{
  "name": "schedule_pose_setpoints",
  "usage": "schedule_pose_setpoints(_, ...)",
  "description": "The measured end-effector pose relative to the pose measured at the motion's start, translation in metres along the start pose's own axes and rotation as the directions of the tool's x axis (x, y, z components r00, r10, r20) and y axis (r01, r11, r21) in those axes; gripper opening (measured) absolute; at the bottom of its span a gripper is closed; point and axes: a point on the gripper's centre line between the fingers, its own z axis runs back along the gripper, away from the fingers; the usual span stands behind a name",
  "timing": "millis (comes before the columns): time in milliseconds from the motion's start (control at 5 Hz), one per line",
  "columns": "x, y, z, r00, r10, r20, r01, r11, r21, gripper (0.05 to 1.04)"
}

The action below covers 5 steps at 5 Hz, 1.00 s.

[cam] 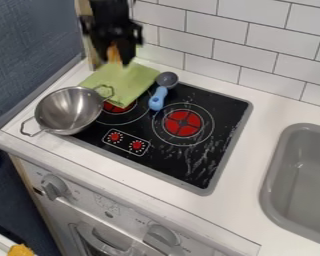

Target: Move the yellow object below the spoon

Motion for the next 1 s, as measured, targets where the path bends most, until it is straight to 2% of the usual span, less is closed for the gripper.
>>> schedule_pose_setpoints(200,-0.022,-0.035,0.02,0.994,-0.111,0.006,0.111,0.993,-0.037,0.545)
schedule_pose_setpoints(400,-0.066,-0.057,0.008,0.97,-0.232,-0.07,0.23,0.973,-0.036,0.545)
schedule_pose_setpoints(600,-0.089,-0.058,-0.007,0.953,-0.276,-0.123,0.275,0.961,-0.025,0.545)
schedule_pose_setpoints(800,-0.1,-0.054,-0.024,0.94,-0.309,-0.147,0.311,0.95,-0.011,0.545)
schedule_pose_setpoints(1000,-0.105,-0.05,-0.042,0.931,-0.327,-0.163,0.327,0.944,-0.027,0.545)
